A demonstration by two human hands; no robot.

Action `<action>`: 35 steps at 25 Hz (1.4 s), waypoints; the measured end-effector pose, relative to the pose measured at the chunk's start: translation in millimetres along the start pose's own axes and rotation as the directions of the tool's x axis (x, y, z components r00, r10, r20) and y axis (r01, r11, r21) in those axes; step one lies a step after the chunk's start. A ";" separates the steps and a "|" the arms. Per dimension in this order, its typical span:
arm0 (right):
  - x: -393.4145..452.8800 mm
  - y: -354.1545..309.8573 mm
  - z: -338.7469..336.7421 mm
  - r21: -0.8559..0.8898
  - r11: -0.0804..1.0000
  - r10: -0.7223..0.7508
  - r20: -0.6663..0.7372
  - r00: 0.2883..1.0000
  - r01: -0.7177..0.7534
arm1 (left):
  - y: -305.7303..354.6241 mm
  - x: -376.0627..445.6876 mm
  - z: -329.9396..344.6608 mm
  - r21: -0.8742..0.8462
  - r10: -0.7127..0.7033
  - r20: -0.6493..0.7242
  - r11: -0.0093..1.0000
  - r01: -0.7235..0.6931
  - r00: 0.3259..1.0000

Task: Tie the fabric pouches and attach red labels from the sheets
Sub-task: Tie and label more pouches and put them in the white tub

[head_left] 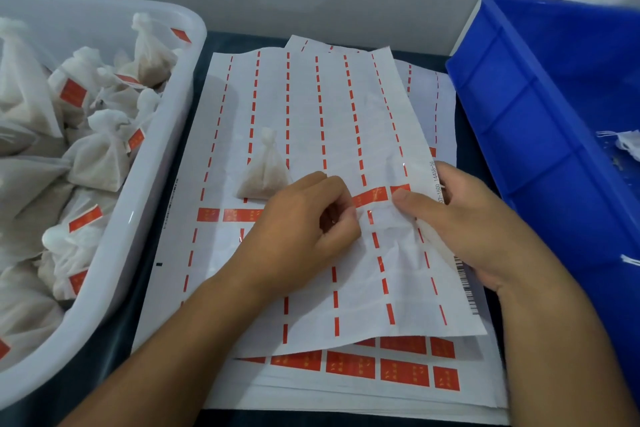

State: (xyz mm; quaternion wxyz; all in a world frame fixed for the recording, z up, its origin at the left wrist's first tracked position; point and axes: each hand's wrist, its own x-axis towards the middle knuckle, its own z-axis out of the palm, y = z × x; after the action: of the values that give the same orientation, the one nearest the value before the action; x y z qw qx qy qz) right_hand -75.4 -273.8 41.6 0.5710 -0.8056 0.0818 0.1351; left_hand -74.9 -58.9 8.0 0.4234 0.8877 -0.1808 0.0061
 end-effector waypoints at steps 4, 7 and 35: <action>0.4 0.8 -6.7 -0.203 0.979 0.015 -0.090 0.996 -0.033 | 1.2 0.4 -0.5 -0.050 -0.058 -0.083 0.997 0.054 0.995; 0.8 0.6 -9.8 -0.367 0.926 0.036 -0.147 0.988 -0.088 | 6.2 2.2 -5.3 -0.133 -0.108 -0.175 0.987 0.085 0.979; 20.3 -24.6 58.1 0.254 0.948 -0.170 -0.105 0.980 0.192 | -13.5 5.9 -32.7 0.007 -0.098 -0.512 0.993 0.118 0.854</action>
State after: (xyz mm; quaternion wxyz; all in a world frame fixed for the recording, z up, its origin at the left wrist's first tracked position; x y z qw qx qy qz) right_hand -56.4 -210.4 39.3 0.6789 -0.7317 0.0481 0.0371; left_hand -60.3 -28.4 19.8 0.4390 0.8709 -0.0123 0.2205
